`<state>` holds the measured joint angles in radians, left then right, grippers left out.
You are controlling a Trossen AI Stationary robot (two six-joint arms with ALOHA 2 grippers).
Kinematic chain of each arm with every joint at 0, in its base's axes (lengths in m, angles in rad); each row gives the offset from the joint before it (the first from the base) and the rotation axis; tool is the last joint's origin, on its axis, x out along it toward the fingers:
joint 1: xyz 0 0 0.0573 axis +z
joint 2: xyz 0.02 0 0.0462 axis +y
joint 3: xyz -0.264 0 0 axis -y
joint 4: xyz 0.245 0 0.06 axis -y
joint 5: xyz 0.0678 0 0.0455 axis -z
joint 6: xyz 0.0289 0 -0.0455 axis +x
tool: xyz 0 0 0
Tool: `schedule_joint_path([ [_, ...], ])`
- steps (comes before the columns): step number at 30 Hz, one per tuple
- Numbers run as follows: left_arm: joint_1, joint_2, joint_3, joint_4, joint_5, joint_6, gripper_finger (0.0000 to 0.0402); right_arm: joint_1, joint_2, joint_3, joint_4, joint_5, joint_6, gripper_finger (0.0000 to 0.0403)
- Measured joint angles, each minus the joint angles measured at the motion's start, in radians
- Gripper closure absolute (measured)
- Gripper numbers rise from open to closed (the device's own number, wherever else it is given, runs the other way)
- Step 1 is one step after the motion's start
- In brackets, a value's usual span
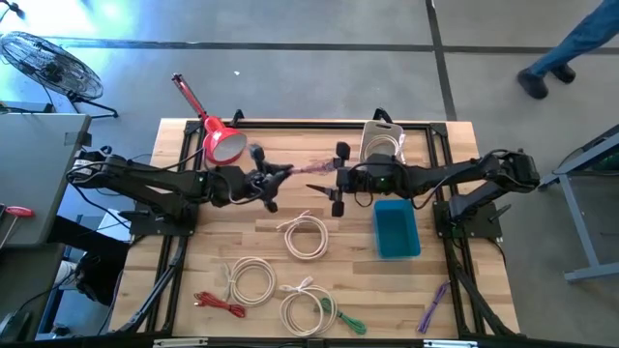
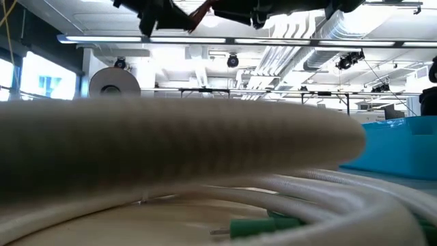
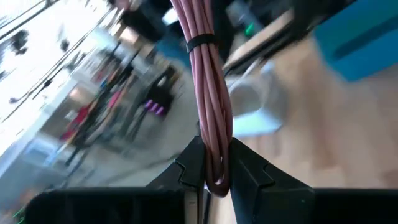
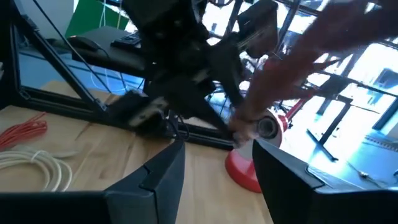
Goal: Pick & Place USB Port
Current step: Put the pink charger cable into the blue bin
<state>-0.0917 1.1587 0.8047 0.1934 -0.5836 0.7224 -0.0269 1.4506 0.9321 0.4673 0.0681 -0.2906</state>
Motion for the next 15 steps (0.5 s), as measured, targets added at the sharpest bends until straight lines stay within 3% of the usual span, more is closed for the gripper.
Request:
schedule_joint_path([
  [5,0.000,0.004,0.000,0.026,0.103,-0.020,0.0363,0.000,0.000,0.000,0.021,-0.023,-0.037,0.0222],
  [15,0.000,0.088,0.001,0.044,0.132,-0.046,0.0363,0.000,0.000,0.000,0.032,-0.076,-0.051,0.0222],
])
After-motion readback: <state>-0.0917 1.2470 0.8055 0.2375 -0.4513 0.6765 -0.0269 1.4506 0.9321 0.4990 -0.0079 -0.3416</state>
